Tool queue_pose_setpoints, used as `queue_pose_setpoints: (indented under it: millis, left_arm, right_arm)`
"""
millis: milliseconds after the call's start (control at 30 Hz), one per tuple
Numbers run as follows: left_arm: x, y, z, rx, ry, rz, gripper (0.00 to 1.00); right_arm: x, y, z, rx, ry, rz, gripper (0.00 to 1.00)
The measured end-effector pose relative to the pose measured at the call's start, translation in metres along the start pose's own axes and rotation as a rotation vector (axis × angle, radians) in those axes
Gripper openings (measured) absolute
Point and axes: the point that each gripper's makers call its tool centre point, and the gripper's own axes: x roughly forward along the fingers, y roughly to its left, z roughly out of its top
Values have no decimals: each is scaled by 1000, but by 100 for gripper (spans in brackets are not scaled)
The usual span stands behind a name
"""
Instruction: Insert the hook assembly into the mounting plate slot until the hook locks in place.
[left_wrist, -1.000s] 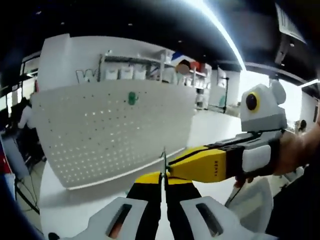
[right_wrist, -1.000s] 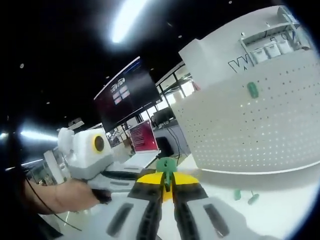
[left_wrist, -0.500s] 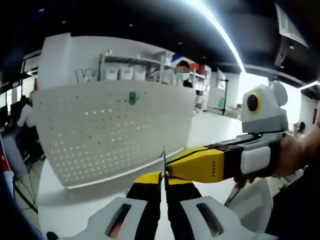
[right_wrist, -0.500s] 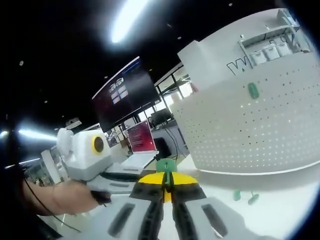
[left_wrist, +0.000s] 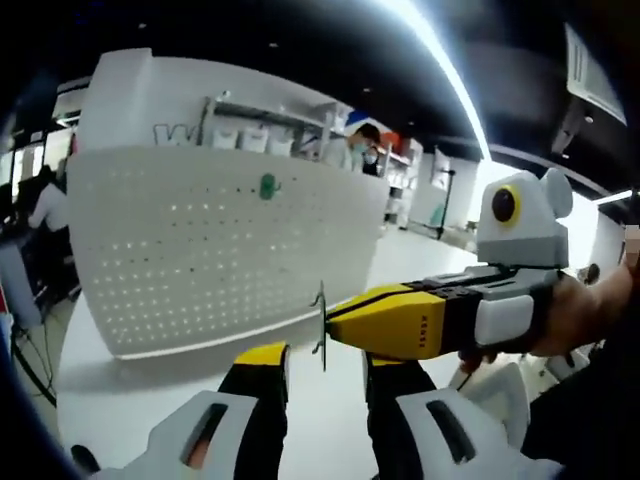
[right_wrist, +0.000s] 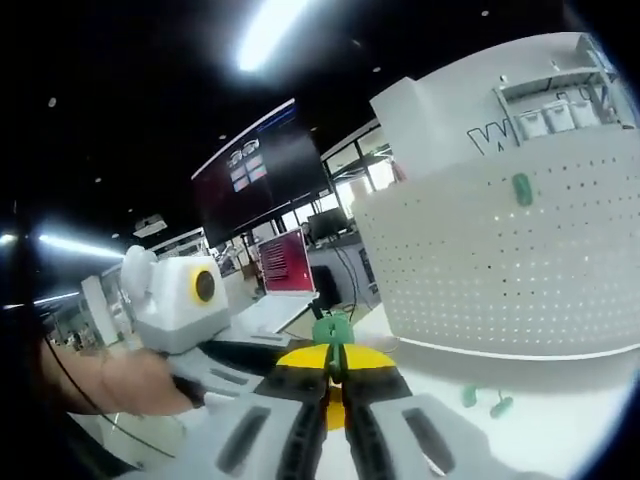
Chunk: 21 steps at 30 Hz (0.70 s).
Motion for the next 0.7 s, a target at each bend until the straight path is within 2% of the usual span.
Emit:
queue_pose_setpoints:
  millis: [133,167,233,300,400,533,700]
  left_arm:
    - [-1,0,-2,8,3,2,43]
    - [-2,3,-1,11,-14,24,47]
    - [-4,3,2,8,-37,26,54]
    - [-5,3,1,8,-40,25,58]
    - [-4,4,1,-3,-45,29,69]
    - [-4,1,2,-6,-56,20,76]
    - [-4,6,-2,-7,-54,46,87]
  right_arm:
    - [-2,1,-1,-15,13,4,0]
    - [-3,1,-2,-7,19,8,0]
    - [-4,2,-3,1,26,15,0]
    - [-5,2,-4,-9,31,14,0]
    - [-6,2,-3,-29,31,12,0]
    - [-7,0,0,-39,28,23,0]
    - [-10,-9,0,-59,34,9,0]
